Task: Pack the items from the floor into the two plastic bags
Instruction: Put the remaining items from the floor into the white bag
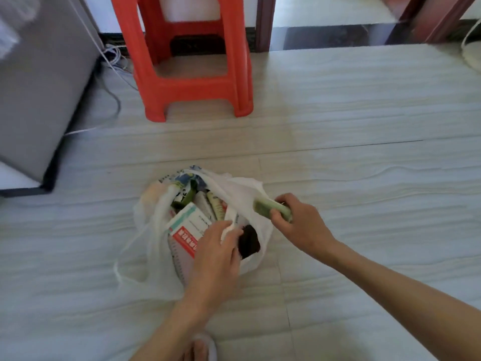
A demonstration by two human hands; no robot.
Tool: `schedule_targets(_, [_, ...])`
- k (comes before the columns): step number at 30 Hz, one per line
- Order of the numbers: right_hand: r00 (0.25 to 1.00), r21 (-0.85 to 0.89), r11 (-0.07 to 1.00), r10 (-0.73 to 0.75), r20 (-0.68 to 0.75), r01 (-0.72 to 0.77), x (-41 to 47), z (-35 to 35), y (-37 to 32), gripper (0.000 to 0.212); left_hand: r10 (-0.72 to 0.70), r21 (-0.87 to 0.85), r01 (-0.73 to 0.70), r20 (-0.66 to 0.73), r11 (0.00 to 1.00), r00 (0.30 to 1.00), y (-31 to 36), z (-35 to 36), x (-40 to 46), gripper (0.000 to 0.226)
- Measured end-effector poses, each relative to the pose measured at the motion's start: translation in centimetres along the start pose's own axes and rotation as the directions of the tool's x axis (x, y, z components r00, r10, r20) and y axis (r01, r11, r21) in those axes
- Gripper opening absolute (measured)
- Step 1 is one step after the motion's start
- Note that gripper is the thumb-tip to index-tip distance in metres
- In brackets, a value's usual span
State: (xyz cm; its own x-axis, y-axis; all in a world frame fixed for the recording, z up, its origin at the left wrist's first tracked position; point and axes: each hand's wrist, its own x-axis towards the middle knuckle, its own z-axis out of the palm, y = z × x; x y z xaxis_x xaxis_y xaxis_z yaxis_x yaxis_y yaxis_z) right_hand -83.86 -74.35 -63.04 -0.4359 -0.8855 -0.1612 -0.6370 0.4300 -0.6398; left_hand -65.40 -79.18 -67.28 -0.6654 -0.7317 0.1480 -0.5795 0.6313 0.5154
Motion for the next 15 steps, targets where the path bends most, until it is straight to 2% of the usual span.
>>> schedule_targets(2, [0.995,-0.049,0.996,-0.07,0.074,0.073,0.7,1.8,-3.3,0.021,-0.121,0.15,0.138,-0.118,0.979,0.986,-2.7,-2.2,-0.5,0.038])
schedule_targets(4, [0.987,-0.154,0.98,-0.106,0.122,0.125,2.1,3.9,-5.4,0.021,-0.353,0.205,0.381,-0.159,0.902,0.922,-5.0,-4.2,-1.1,0.049])
schedule_targets(6, [0.979,-0.23,0.962,-0.11,0.171,0.149,3.3,5.7,-6.7,0.024,-0.562,0.192,0.572,-0.109,0.797,0.82,-6.9,-5.5,-1.7,0.062])
schedule_targets(9, [0.967,-0.222,0.963,-0.101,0.232,0.154,4.6,7.4,-7.5,0.03,-0.701,0.251,0.68,-0.012,0.688,0.713,-10.0,-6.7,-2.5,0.077])
schedule_targets(10, [0.967,-0.222,0.959,-0.125,0.221,0.175,4.6,7.5,-7.4,0.03,-0.739,0.259,0.708,0.036,0.657,0.673,-10.9,-6.8,-2.7,0.081])
schedule_targets(12, [0.958,-0.261,0.922,-0.271,0.089,0.285,4.6,7.4,-6.6,0.028,-0.776,0.256,0.735,0.14,0.628,0.615,-12.1,-6.5,-3.1,0.084])
schedule_targets(14, [0.92,-0.42,0.845,-0.389,-0.054,0.332,4.9,7.1,-5.2,0.035,-0.764,0.17,0.746,0.207,0.644,0.611,-12.5,-5.8,-3.2,0.08])
schedule_targets(15, [0.926,-0.473,0.832,-0.368,-0.079,0.29,5.1,6.8,-4.4,0.045,-0.748,0.106,0.746,0.211,0.657,0.629,-12.6,-5.4,-3.2,0.074])
